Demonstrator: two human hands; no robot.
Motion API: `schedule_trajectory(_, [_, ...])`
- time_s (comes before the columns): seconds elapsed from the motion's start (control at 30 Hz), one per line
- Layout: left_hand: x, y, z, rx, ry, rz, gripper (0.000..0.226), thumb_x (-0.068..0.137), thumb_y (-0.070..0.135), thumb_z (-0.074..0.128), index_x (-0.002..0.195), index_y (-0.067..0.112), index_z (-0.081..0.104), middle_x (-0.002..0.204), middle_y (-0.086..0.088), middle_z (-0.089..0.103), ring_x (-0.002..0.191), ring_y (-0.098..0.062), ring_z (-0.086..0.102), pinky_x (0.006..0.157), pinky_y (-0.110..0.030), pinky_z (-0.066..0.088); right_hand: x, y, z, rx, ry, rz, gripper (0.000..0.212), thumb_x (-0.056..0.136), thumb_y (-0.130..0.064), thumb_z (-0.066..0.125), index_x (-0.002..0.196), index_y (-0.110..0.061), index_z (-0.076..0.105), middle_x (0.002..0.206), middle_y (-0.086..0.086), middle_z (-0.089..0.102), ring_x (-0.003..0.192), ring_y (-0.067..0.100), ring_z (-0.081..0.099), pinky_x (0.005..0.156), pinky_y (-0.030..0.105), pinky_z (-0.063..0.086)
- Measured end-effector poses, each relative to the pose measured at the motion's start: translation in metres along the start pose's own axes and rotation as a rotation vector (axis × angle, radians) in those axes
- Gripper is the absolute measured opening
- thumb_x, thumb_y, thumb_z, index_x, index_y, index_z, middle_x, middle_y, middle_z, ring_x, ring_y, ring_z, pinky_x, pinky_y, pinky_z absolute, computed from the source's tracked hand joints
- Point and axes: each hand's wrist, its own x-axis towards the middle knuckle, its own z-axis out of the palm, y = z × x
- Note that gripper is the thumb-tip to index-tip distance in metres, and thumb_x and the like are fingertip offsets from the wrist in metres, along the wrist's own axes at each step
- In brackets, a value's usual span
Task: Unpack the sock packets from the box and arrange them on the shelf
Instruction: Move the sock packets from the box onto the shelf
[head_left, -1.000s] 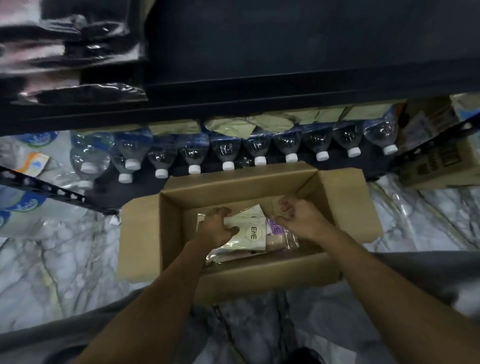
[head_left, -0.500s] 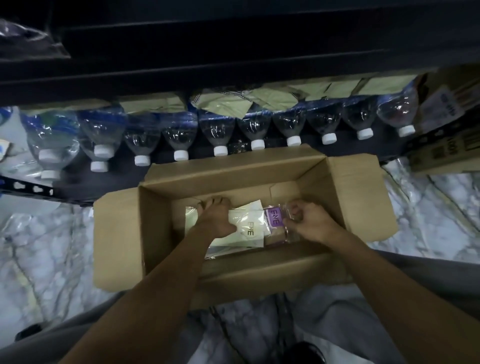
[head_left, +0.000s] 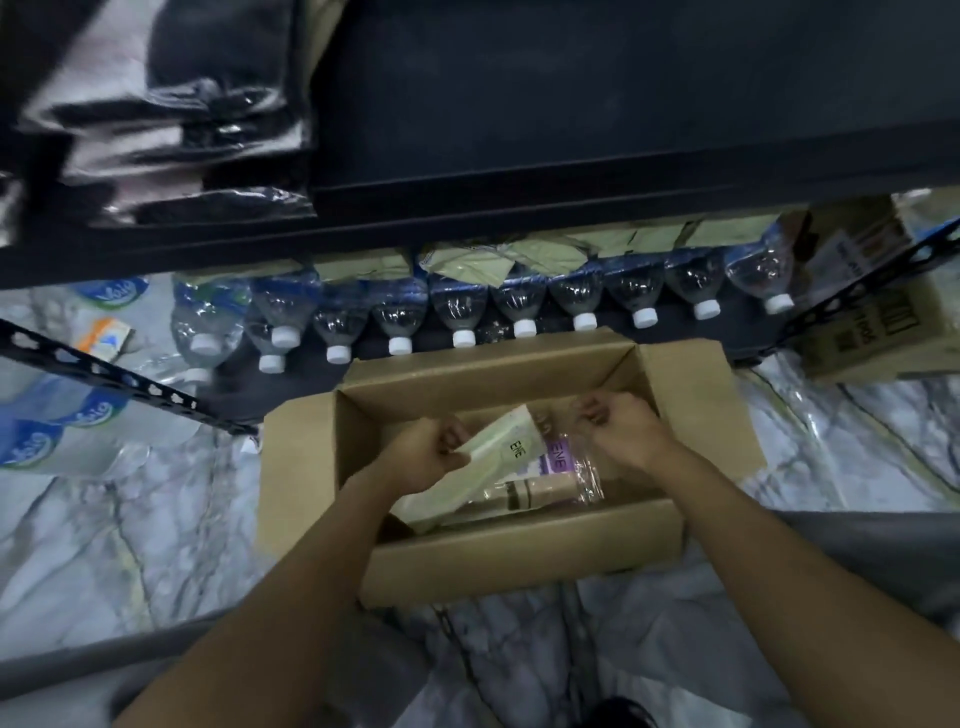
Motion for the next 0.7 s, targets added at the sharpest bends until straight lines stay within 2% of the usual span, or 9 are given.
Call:
schedule_trajectory(0.07, [-0.015,0.013,-0.016,-0.023,0.077,0.039,0.008,0.085,0.017,0.071,0.092,0.018,0.066,0.085,0.004,0.066,0.079,-0.012,0.061,0.075,-0.024,0.05,-0.005,-0.002,-0.007,0.022,0.017,-0.01,0.009,0.087,-0.015,0.064,0.094,-0.02,0.068,0.089,-0.005,0.064,0.089,0.013,0.059,0.085,0.021,0.044])
schedule_trajectory(0.13, [-0.034,0.028,-0.032,-0.06,0.142,0.059,0.008,0.087,0.017,0.07,0.092,0.02,0.064,0.084,0.006,0.066,0.076,-0.006,0.06,0.069,-0.014,0.048,-0.008,-0.005,-0.014,0.071,0.037,-0.025,0.011,0.085,-0.017,0.066,0.084,-0.028,0.064,0.088,-0.004,0.067,0.092,0.018,0.063,0.094,0.034,0.05])
schedule_trajectory(0.2, [-0.056,0.044,-0.046,-0.09,0.202,0.097,0.009,0.087,0.015,0.07,0.093,0.017,0.064,0.087,0.003,0.068,0.075,-0.005,0.061,0.069,-0.014,0.049,-0.013,-0.008,-0.02,0.106,0.055,-0.026,0.009,0.086,-0.016,0.067,0.093,-0.022,0.066,0.093,0.0,0.067,0.096,0.02,0.063,0.095,0.03,0.048])
schedule_trajectory(0.27, [-0.08,0.055,-0.061,-0.15,0.273,0.125,0.012,0.085,0.013,0.072,0.092,0.019,0.064,0.089,-0.001,0.069,0.076,-0.006,0.063,0.07,-0.017,0.05,-0.02,-0.015,-0.024,0.135,0.05,-0.028,0.015,0.087,-0.016,0.067,0.102,-0.015,0.067,0.099,0.001,0.068,0.1,0.019,0.062,0.093,0.026,0.046])
schedule_trajectory(0.33, [-0.106,0.065,-0.075,-0.207,0.353,0.141,0.014,0.084,0.013,0.073,0.09,0.022,0.064,0.09,-0.003,0.069,0.079,-0.013,0.066,0.07,-0.021,0.053,-0.029,-0.023,-0.026,0.151,0.016,-0.05,0.018,0.086,-0.019,0.068,0.104,-0.018,0.065,0.103,0.0,0.068,0.102,0.017,0.062,0.097,0.03,0.047])
schedule_trajectory(0.43, [-0.143,0.075,-0.094,-0.204,0.474,0.167,0.013,0.085,0.014,0.073,0.094,0.018,0.065,0.089,-0.003,0.068,0.082,-0.019,0.065,0.072,-0.03,0.054,-0.045,-0.033,-0.025,0.176,-0.073,-0.115,0.022,0.083,-0.022,0.071,0.103,-0.025,0.062,0.105,-0.001,0.066,0.101,0.014,0.061,0.096,0.033,0.05])
schedule_trajectory(0.57, [-0.182,0.072,-0.107,-0.312,0.605,0.152,0.015,0.083,0.012,0.073,0.095,0.017,0.066,0.093,-0.004,0.07,0.084,-0.016,0.066,0.068,-0.02,0.056,-0.058,-0.039,-0.017,0.174,-0.143,-0.19,0.03,0.079,-0.026,0.076,0.106,-0.024,0.062,0.106,0.0,0.063,0.096,0.012,0.058,0.087,0.024,0.051])
schedule_trajectory(0.7, [-0.196,0.061,-0.108,-0.402,0.664,0.101,0.017,0.082,0.011,0.074,0.096,0.016,0.066,0.095,-0.007,0.07,0.081,-0.013,0.063,0.064,-0.011,0.051,-0.057,-0.045,-0.008,0.093,-0.175,-0.2,0.038,0.078,-0.028,0.077,0.112,-0.02,0.062,0.102,-0.006,0.059,0.094,0.012,0.056,0.084,0.024,0.049])
